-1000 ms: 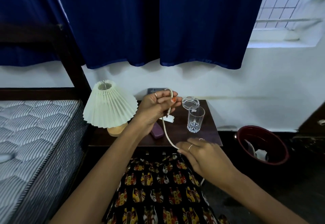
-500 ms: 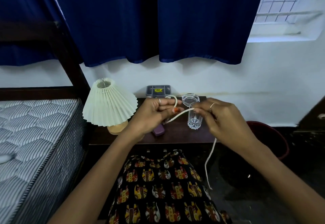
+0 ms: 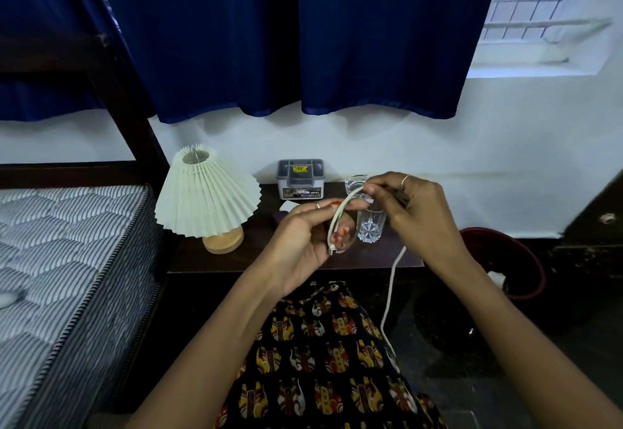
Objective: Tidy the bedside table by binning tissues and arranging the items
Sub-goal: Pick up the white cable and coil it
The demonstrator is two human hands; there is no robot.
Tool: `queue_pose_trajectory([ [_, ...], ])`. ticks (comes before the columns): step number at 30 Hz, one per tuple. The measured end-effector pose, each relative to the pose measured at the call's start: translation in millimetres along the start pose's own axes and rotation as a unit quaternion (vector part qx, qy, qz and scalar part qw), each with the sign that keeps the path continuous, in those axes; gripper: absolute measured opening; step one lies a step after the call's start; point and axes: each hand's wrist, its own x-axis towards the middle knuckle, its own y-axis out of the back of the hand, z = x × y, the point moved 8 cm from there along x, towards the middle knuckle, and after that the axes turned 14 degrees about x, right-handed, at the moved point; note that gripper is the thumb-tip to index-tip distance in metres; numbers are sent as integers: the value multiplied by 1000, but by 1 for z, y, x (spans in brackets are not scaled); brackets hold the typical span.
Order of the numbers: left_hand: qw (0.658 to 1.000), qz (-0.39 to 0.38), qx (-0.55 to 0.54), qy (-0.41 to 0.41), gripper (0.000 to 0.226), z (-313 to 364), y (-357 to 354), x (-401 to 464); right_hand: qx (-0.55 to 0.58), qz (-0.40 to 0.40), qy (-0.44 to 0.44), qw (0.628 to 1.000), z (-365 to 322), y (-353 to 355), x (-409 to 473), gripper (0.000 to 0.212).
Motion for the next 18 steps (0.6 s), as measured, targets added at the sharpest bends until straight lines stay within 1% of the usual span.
queue_pose_trajectory([
  [2,999,-4,-38,9,41,1,-2,0,28,6,-21,999,8,-2,-2,12],
  [5,997,10,-77,-11,34,6,-3,2,96,-3,-48,994,19,-11,-10,16],
  [8,992,23,-117,-33,28,11,-4,6,214,5,-119,970,34,-24,-28,25],
  [10,987,37,-147,-47,26,14,-1,10,248,7,-153,957,45,-32,-41,29],
  [13,980,47,-182,-61,23,20,3,15,249,-6,-169,954,57,-43,-56,28],
  [18,975,37,-215,-48,17,16,1,20,148,-42,-171,973,64,-52,-73,27],
])
